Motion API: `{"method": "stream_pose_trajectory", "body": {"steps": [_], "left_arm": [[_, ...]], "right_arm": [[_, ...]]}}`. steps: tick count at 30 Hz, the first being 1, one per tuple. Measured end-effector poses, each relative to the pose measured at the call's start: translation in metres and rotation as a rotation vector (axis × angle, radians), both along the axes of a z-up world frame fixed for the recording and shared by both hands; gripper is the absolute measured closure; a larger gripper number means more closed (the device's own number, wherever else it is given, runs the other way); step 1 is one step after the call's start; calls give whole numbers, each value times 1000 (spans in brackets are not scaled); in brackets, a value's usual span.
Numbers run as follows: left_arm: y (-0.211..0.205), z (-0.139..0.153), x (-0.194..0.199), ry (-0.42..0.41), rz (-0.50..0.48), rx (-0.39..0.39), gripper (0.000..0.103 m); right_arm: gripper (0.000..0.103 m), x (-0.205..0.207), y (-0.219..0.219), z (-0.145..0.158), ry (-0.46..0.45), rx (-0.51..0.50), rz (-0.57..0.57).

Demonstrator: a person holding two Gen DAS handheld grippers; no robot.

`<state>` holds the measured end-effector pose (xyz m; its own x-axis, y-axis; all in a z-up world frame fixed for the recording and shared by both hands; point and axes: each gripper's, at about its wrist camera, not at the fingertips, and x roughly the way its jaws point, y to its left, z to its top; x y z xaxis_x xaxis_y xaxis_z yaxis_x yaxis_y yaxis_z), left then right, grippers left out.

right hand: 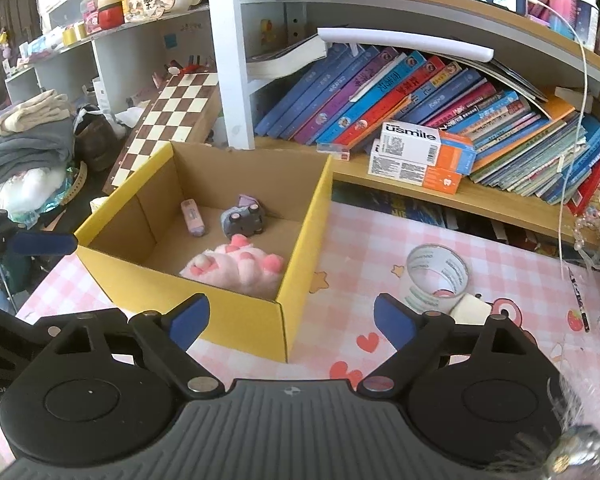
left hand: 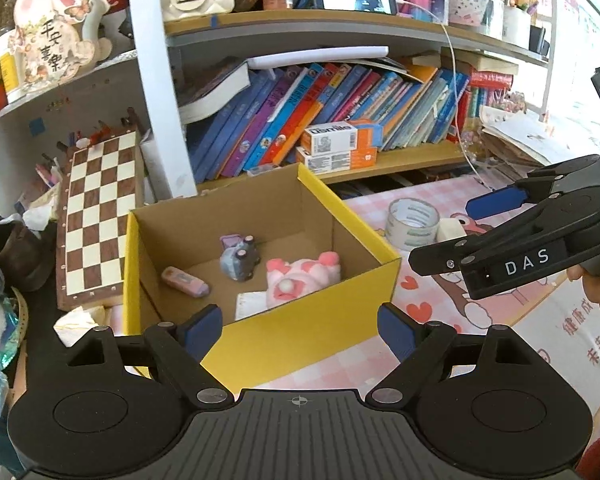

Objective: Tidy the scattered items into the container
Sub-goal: 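Move both tools toward the tape roll and white sponge on the mat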

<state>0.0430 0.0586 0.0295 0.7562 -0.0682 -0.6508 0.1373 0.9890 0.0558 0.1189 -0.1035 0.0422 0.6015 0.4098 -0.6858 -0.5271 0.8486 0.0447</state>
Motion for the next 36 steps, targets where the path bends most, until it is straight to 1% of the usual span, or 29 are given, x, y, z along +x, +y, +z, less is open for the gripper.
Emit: {"method": "stream_pose_trajectory", "body": {"steps": [3, 5, 10, 18, 23, 31, 36], "left_arm": [[-8, 2, -1, 0, -2, 7, 16], [-14, 3, -1, 1, -2, 11, 16], [-31, 2, 0, 7, -8, 23, 16], [-65, -2, 3, 11, -21, 45, 16], [-84, -4, 6, 16, -11, 51, 9], [-109, -7, 14, 38, -1, 53, 8], [-122, -10, 19, 55, 2, 48, 8]], "right_arm": [[13, -2, -8, -1, 0, 1, 0], [9, -3, -13, -1, -1, 6, -2], [4, -6, -30, -3, -5, 10, -6], [0, -8, -64, -7, -6, 1, -24], [0, -9, -87, -11, -7, -2, -34], [0, -7, -128, -18, -2, 5, -75], [0, -7, -148, -24, -3, -15, -102]]}}
